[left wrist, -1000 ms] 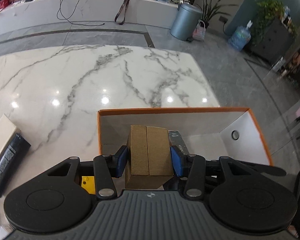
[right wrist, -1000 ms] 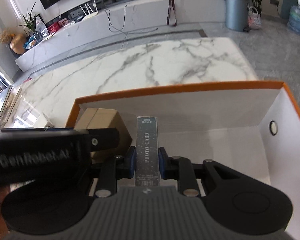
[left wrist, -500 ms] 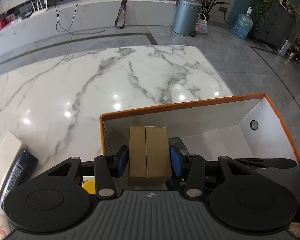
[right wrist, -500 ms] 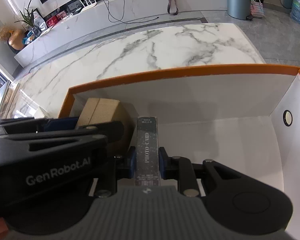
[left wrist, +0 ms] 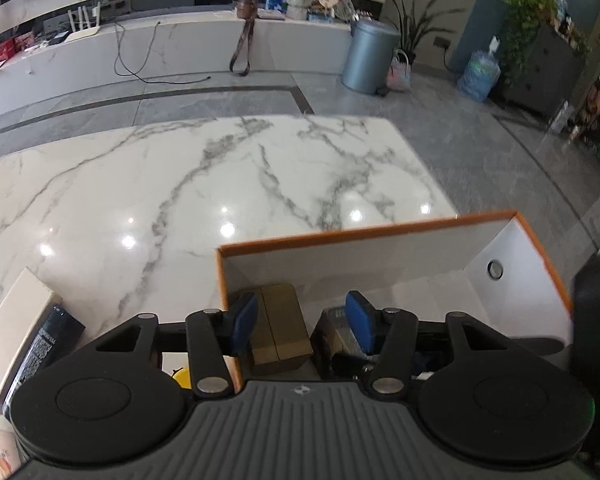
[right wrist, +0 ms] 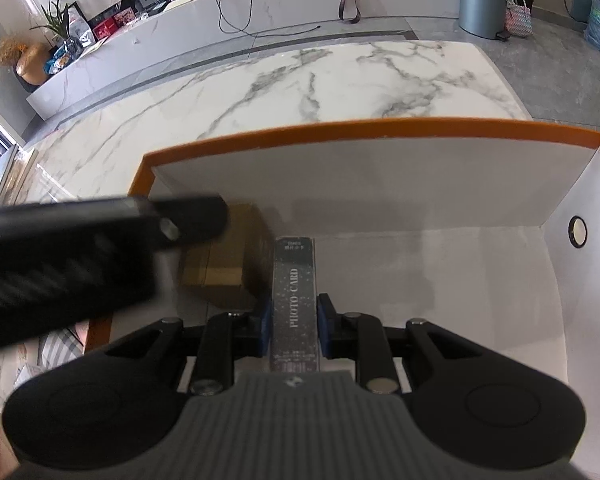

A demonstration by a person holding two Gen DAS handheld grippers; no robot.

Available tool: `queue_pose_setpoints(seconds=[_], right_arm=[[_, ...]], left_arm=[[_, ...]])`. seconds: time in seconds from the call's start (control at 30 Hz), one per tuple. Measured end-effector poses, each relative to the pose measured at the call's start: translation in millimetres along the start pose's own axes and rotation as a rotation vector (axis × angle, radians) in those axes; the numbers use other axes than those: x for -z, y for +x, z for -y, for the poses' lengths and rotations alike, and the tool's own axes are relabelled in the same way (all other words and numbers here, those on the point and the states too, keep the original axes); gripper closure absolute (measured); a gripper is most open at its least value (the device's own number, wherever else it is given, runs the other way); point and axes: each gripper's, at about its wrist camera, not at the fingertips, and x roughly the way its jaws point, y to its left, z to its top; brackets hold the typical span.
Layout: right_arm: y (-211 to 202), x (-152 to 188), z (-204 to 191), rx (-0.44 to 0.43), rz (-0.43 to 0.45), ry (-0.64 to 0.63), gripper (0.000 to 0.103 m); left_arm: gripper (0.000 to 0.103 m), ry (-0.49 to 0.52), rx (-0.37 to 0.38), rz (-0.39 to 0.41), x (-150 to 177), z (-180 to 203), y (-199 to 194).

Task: Organize rigid objects
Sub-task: 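Release the brown box into the orange box with left gripper while right carries card box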

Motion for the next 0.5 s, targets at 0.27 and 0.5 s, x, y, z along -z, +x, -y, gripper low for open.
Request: queue_pose_setpoints(seconds=[0.27, 0.5], right_arm=[[0.8, 4.9, -12.5, 0.008, -0.003, -0.034, 0.079], [-0.7, 8.0, -16.8, 0.012, -0.011, -0.051, 0.079]], left_arm=[[0.038, -0.079, 0.023, 0.042, -2.2, -14.2, -22.7], [0.034, -0.086, 0.037, 0.04, 0.5, -21.0, -25.3]])
